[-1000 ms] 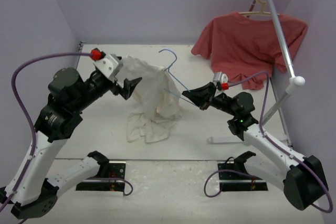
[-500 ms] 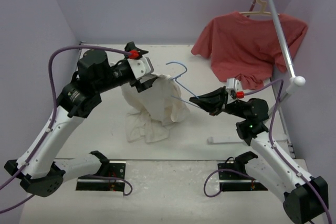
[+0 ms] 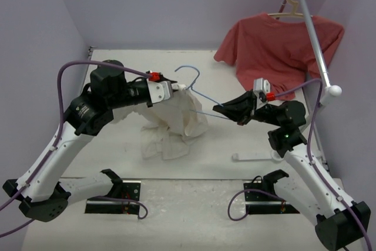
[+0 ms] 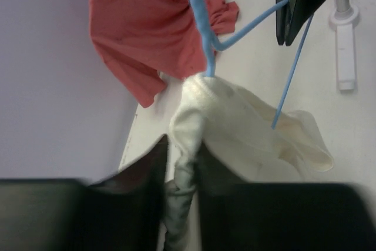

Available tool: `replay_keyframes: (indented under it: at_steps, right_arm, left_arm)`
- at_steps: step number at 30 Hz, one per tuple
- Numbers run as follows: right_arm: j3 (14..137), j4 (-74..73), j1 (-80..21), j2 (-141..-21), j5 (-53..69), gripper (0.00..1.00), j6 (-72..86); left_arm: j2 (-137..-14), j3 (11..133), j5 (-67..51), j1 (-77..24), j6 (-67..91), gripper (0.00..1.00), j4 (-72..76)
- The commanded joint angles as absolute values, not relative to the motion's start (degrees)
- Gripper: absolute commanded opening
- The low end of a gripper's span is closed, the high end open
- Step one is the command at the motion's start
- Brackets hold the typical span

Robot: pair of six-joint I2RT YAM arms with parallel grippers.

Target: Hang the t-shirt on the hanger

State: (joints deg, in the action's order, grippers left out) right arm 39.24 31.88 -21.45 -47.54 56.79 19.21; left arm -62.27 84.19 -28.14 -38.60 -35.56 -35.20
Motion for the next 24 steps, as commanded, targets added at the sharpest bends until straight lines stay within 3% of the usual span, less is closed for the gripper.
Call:
replay_keyframes:
  at_steps: [1,8,10,11,12,13,14,17,24]
  right_arm:
    - [45.05,34.28,-21.53,-46.93,58.05,0.0,18.54]
    - [43.95,32.26,-21.27,-45.79,55.11,0.0,17.17]
    - [43.95,26.95,-21.27,-45.55,49.55,0.18,15.67]
    - [44.32,24.22,-21.27,-45.45,46.8,0.33,15.11]
    - [45.04,21.4,-21.27,-45.29,43.62,0.52,14.81]
    - [46.43,16.23,-21.21,-44.64,38.95,0.86,13.95]
    - [47.57,12.07,-21.24,-43.98,34.65,0.99,13.28]
    - [53.01,-0.29,-21.25,-41.69,20.19,0.99,15.38]
    - [62.47,-17.59,-24.68,-39.56,18.05,0.99,22.81]
  left_arm:
    - [-63.16,82.97,-30.62,-39.33,-35.46,0.01,-34.97]
    - [-62.17,81.6,-28.75,-39.37,-36.04,0.0,-30.59]
    - [-61.16,80.5,-26.28,-39.37,-34.73,0.0,-28.05]
    - [-60.71,79.97,-23.62,-39.37,-34.33,0.0,-27.19]
    - [-60.43,79.53,-21.52,-39.37,-33.91,0.0,-26.56]
    - [-59.94,78.95,-17.68,-39.37,-33.21,0.0,-25.58]
    - [-59.71,78.64,-14.81,-39.37,-32.9,0.0,-25.23]
    - [-59.5,78.15,-6.98,-39.37,-31.97,0.0,-24.62]
    - [-62.7,82.08,-1.31,-39.37,-27.57,0.0,-25.85]
